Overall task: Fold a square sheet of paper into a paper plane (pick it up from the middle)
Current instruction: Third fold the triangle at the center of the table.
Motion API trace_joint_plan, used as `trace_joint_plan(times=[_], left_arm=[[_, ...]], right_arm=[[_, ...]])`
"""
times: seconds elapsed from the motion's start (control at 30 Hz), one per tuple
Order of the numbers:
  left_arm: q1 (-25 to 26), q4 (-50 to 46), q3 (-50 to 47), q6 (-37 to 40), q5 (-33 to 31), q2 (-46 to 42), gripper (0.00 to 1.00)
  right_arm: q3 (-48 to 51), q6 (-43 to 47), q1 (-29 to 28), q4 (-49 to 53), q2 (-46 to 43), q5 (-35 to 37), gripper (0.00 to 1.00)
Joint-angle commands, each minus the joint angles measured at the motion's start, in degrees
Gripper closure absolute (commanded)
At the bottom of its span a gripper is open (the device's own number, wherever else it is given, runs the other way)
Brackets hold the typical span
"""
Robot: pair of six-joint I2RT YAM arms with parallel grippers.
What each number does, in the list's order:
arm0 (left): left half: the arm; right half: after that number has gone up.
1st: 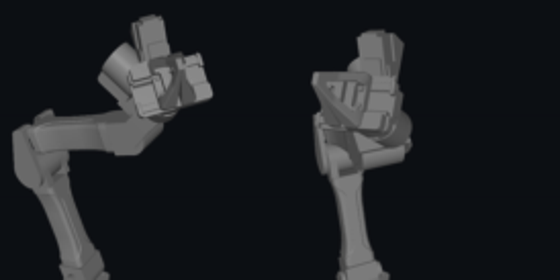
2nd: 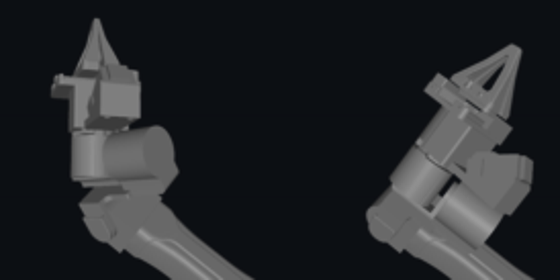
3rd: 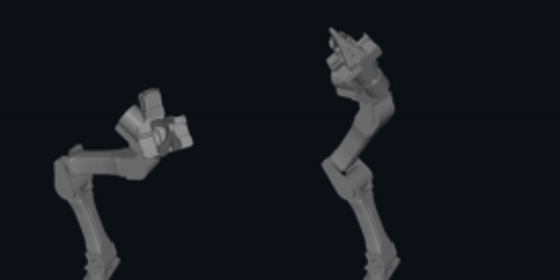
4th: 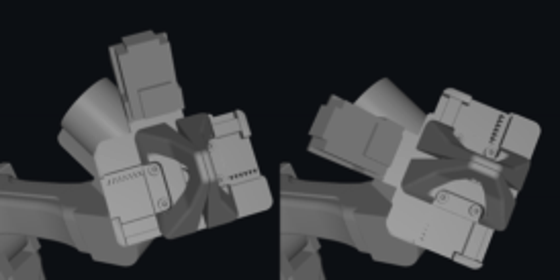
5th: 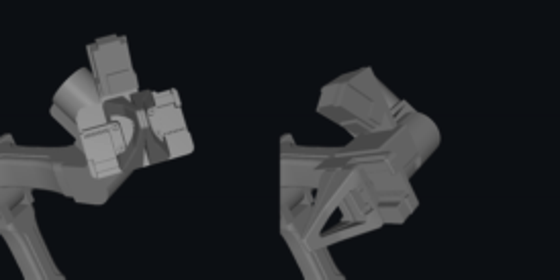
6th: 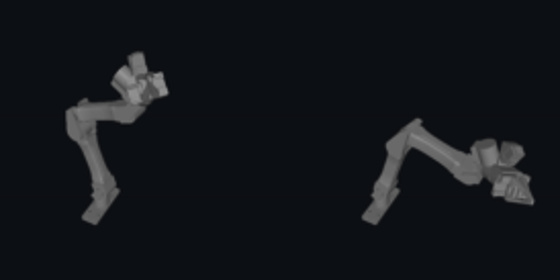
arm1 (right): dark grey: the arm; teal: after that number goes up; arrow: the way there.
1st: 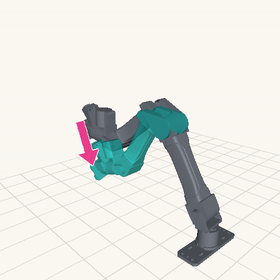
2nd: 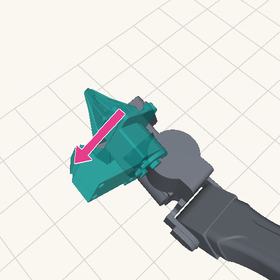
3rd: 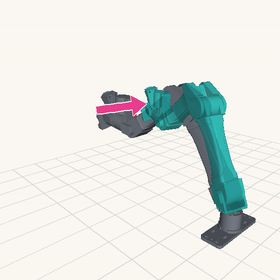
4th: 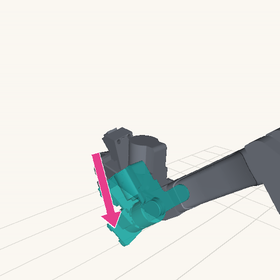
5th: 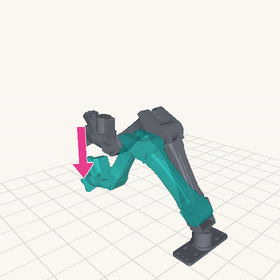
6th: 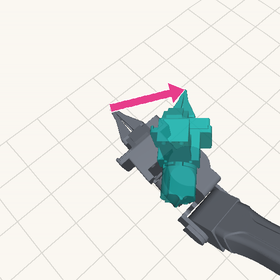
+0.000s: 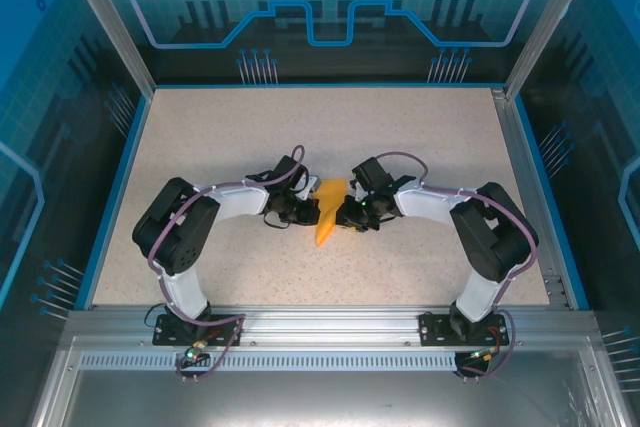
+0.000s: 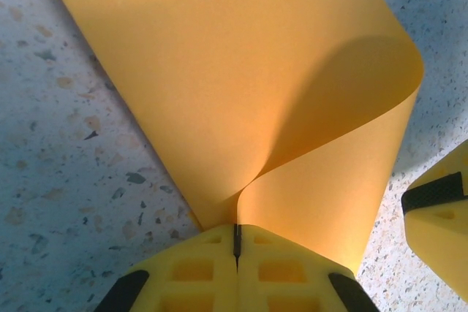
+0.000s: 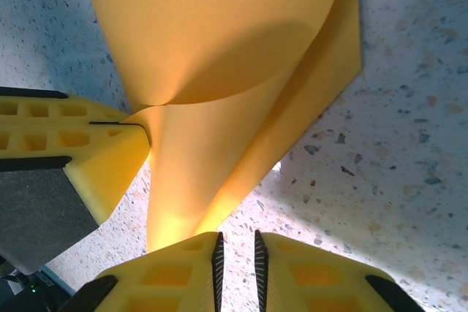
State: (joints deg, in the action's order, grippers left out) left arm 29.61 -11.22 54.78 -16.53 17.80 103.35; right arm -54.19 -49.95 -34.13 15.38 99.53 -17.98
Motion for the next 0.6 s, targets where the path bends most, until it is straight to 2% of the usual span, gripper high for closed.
trace_joint_plan(times=[0.0,0.33,0.57], left_arm=[[-0.4,-0.7,1.5,1.4,0.3,1.8,0.93],[-0.4,-1.5,1.1,1.7,0.2,2.0,0.94],[-0.4,-1.8,1.4,1.8,0.2,2.2,0.94]], right_arm=[[1.0,-0.8,-0.8,-0.7,-1.4,-0.1,0.79],[6.1,-5.3,-4.7,-15.3,-4.1,-5.8,0.87],[8.0,-9.1,-8.0,-23.0,-0.6,-6.9,0.88]])
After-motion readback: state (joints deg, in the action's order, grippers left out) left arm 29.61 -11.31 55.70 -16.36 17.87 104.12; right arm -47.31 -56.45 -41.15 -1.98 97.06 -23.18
